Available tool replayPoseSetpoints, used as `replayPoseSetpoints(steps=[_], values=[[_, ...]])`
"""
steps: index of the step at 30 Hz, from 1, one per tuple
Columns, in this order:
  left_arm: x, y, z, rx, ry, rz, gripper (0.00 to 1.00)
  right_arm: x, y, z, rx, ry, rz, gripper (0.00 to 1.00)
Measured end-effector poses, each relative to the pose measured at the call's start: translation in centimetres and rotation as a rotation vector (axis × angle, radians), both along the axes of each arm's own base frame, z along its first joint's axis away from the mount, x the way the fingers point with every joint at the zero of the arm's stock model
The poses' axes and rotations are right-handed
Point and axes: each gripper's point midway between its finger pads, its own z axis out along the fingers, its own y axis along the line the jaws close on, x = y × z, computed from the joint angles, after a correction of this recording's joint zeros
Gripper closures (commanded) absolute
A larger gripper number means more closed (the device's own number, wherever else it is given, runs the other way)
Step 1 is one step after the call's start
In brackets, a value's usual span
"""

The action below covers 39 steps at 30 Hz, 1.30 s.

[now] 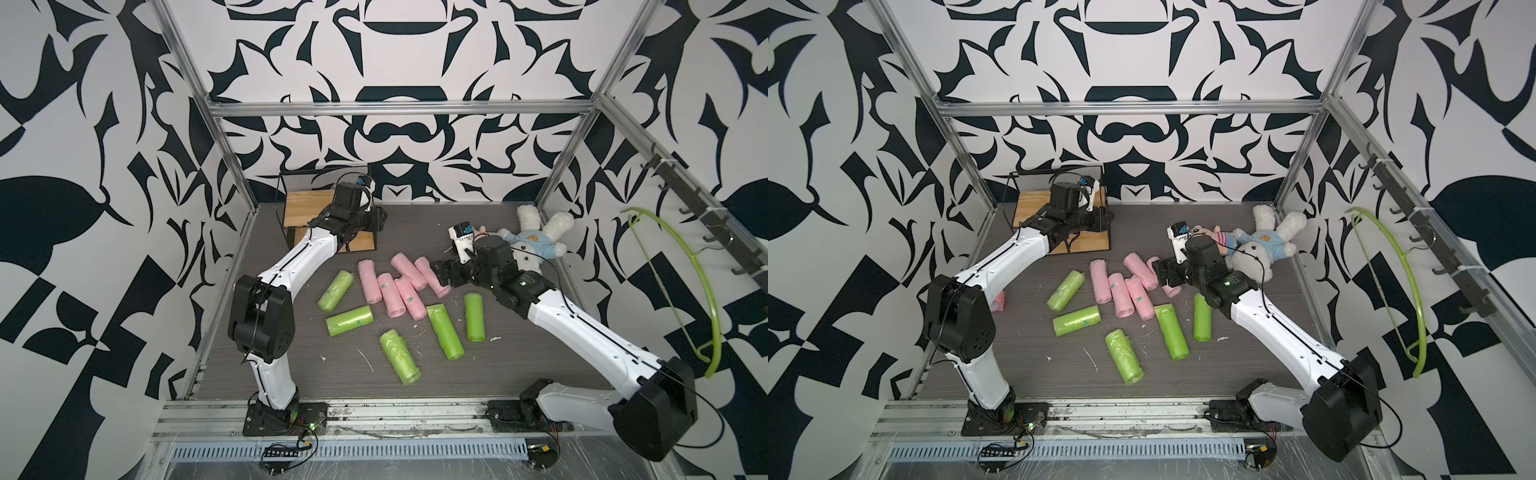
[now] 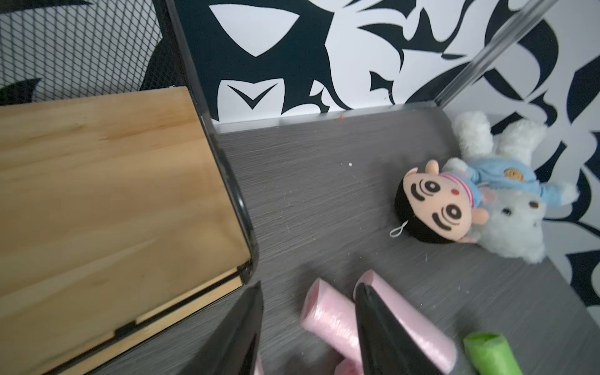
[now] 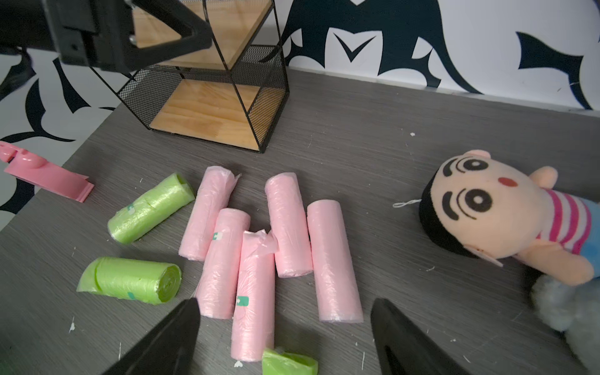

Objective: Sort the rolls of trash bags by color and place them on the shelf
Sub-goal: Adjust the shelf at the center of the board, then pick up the roll of trash bags from the center of the board.

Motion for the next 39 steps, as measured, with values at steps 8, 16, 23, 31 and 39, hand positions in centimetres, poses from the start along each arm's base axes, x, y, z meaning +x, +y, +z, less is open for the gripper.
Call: replayPoseSetpoints(steps=[8, 16, 23, 31, 39], values=[[-7.6, 2.7, 2.9, -0.093, -0.002, 0.014, 0.33, -3.7, -2.1, -5.2, -0.097, 0.250, -0.053, 0.14], [-14.6, 1.3, -1.1, -0.155, 0.126, -0.066, 0.28, -8.3, -1.3, -11.5, -0.245, 0.489, -0.001, 0.21], [-17.2, 0.9, -3.3, -0.189, 0.209, -0.084, 0.26, -8.9, -0.5, -16.0, -0.360, 0.577, 0.023, 0.26], [-17.7, 0.1, -3.3, -0.198, 0.216, -0.107, 0.24, -8.0, -0.5, -19.7, -0.443, 0.615, 0.024, 0.45], [-18.6, 0.3, -5.6, -0.213, 0.261, -0.092, 0.22, -6.7, -0.6, -16.9, -0.416, 0.508, -0.010, 0.55]])
